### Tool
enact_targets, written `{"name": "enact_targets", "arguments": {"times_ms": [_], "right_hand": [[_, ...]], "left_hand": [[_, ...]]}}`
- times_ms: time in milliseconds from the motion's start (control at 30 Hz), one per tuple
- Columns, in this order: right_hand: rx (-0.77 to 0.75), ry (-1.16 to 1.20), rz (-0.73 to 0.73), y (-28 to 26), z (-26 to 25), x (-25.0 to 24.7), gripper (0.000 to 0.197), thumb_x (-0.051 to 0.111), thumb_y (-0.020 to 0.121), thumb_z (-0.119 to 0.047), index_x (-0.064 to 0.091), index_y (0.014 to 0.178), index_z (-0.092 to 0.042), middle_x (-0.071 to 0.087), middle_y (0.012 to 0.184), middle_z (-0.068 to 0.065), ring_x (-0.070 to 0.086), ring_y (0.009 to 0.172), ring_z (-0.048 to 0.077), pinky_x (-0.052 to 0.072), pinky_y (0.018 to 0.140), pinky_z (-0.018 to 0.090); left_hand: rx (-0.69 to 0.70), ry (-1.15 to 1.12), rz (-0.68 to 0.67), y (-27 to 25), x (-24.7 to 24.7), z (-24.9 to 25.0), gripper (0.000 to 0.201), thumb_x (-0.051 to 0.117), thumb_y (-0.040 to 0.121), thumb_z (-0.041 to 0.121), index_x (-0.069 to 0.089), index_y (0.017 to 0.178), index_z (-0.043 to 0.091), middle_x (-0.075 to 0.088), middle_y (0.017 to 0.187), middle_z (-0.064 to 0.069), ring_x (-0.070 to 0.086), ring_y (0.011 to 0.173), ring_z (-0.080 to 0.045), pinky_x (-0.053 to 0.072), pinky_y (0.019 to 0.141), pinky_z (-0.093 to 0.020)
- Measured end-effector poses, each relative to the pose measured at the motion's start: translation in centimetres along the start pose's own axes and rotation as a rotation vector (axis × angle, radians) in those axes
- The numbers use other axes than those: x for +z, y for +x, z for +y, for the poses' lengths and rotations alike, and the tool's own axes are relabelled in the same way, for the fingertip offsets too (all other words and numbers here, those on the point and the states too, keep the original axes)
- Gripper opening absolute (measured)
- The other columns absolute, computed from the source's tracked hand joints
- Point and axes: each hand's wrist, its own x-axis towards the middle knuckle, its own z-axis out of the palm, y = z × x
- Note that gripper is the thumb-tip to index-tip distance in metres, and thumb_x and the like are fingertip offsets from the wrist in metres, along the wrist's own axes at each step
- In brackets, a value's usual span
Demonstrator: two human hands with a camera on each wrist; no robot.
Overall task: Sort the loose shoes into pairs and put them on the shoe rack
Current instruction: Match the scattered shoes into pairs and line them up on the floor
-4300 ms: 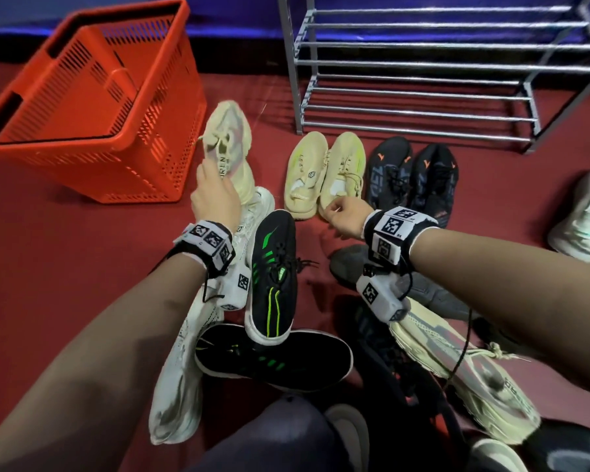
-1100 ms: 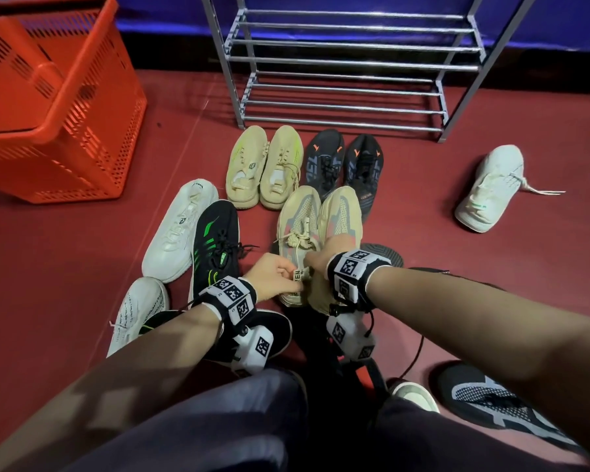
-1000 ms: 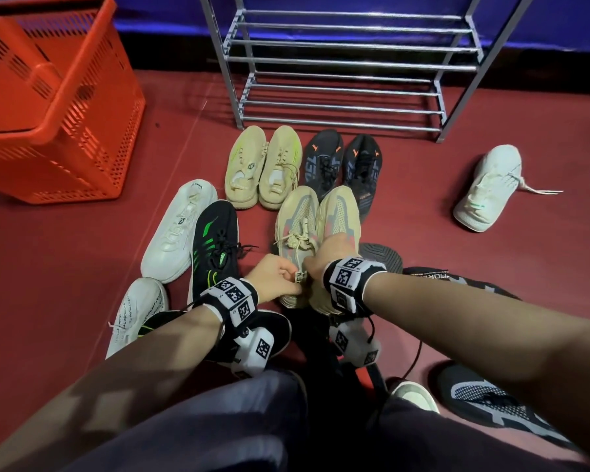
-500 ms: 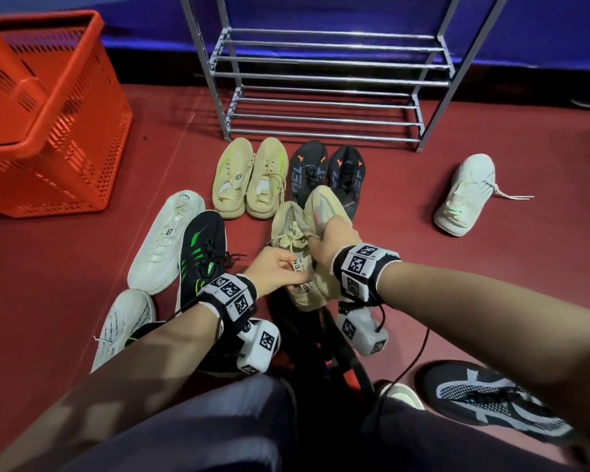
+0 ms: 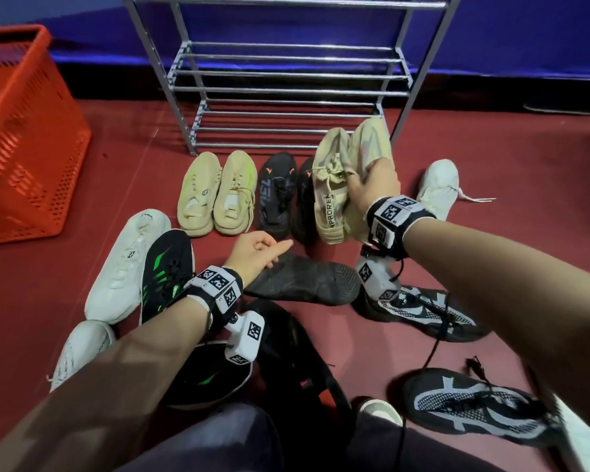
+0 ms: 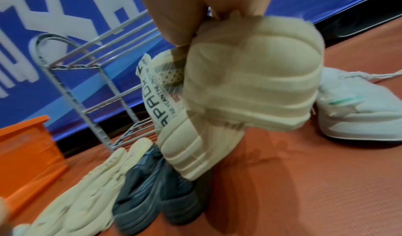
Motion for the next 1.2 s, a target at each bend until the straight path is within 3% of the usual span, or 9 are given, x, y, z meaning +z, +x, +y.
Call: {"name": "enact_targets", "arguments": {"times_ms": [100, 200, 333, 467, 600, 733, 867, 1000, 1200], "right_hand": [[0.054, 0.018, 0.035, 2.7, 2.0, -0.1, 0.040, 0.060, 0.088, -0.035, 0.052, 0.112, -0.004, 0.063, 0.109, 0.016, 0.063, 0.095, 0.034, 0.050, 0.079, 0.034], [0.105, 0.010, 0.052, 4.8, 4.3, 0.5, 0.043, 0.059, 0.088, -0.038, 0.050, 0.113, -0.005, 0.062, 0.110, 0.016, 0.063, 0.096, 0.035, 0.050, 0.082, 0.037], [0.148, 0.060, 0.049, 6.8, 6.9, 2.0, 0.041, 0.057, 0.091, -0.037, 0.048, 0.115, -0.005, 0.060, 0.104, 0.014, 0.061, 0.098, 0.032, 0.041, 0.078, 0.029], [0.167, 0.100, 0.068, 8.2, 8.5, 3.9, 0.043, 0.056, 0.093, -0.040, 0.048, 0.118, -0.005, 0.062, 0.109, 0.015, 0.059, 0.099, 0.029, 0.035, 0.076, 0.027], [0.182, 0.088, 0.013, 9.2, 9.4, 5.5, 0.040, 0.054, 0.095, -0.032, 0.045, 0.123, -0.005, 0.060, 0.113, 0.016, 0.058, 0.102, 0.029, 0.028, 0.069, 0.020], [0.218, 0.010, 0.018, 9.9, 10.3, 6.4, 0.029, 0.053, 0.092, -0.021, 0.047, 0.117, -0.006, 0.055, 0.100, 0.011, 0.058, 0.102, 0.030, 0.035, 0.075, 0.027], [0.121, -0.240, 0.026, 9.7, 10.6, 6.9, 0.032, 0.046, 0.095, -0.031, 0.051, 0.115, -0.007, 0.056, 0.120, 0.018, 0.054, 0.109, 0.036, 0.043, 0.086, 0.040], [0.002, -0.479, -0.085, 7.8, 12.0, 8.1, 0.050, 0.032, 0.096, -0.047, 0.053, 0.129, -0.016, 0.043, 0.132, 0.018, 0.045, 0.120, 0.039, 0.032, 0.103, 0.047], [0.083, -0.558, -0.182, 7.4, 11.1, 8.0, 0.057, 0.023, 0.095, -0.053, 0.045, 0.139, -0.023, 0.035, 0.142, 0.020, 0.034, 0.131, 0.040, 0.021, 0.111, 0.053]], "left_hand": [[0.008, 0.028, -0.021, 2.1, 0.8, 0.4, 0.030, 0.072, 0.081, 0.035, 0.059, 0.069, 0.011, 0.063, 0.063, -0.006, 0.056, 0.055, -0.012, 0.046, 0.060, -0.020], [-0.001, 0.061, -0.060, 4.6, 1.4, 0.4, 0.038, 0.074, 0.070, 0.047, 0.062, 0.069, 0.011, 0.062, 0.060, -0.010, 0.055, 0.059, -0.019, 0.052, 0.069, -0.036], [-0.019, 0.093, -0.069, 7.4, 2.3, -0.2, 0.029, 0.074, 0.076, 0.037, 0.061, 0.070, 0.012, 0.047, 0.045, 0.009, 0.052, 0.060, -0.019, 0.055, 0.078, -0.046], [-0.044, 0.086, -0.057, 8.5, 2.9, -1.0, 0.027, 0.074, 0.078, 0.035, 0.063, 0.075, 0.010, 0.054, 0.060, -0.005, 0.056, 0.065, -0.020, 0.055, 0.079, -0.045], [-0.061, 0.118, -0.075, 9.3, 3.2, -1.9, 0.023, 0.075, 0.078, 0.033, 0.061, 0.070, 0.016, 0.047, 0.053, 0.007, 0.051, 0.060, -0.014, 0.047, 0.069, -0.033], [-0.058, 0.105, -0.058, 9.8, 3.4, -2.6, 0.023, 0.074, 0.077, 0.035, 0.064, 0.073, 0.014, 0.056, 0.062, 0.000, 0.059, 0.069, -0.021, 0.051, 0.075, -0.039], [-0.072, 0.098, -0.056, 10.0, 4.4, -2.8, 0.020, 0.074, 0.078, 0.035, 0.063, 0.072, 0.018, 0.060, 0.067, 0.000, 0.062, 0.074, -0.021, 0.053, 0.080, -0.040], [-0.097, 0.078, -0.084, 9.4, 5.6, -2.8, 0.019, 0.074, 0.080, 0.031, 0.064, 0.075, 0.015, 0.061, 0.070, -0.004, 0.062, 0.073, -0.022, 0.054, 0.079, -0.040], [-0.086, 0.089, -0.091, 8.3, 5.7, -2.9, 0.016, 0.073, 0.081, 0.027, 0.062, 0.075, 0.016, 0.057, 0.063, 0.003, 0.059, 0.067, -0.015, 0.052, 0.074, -0.036]]}}
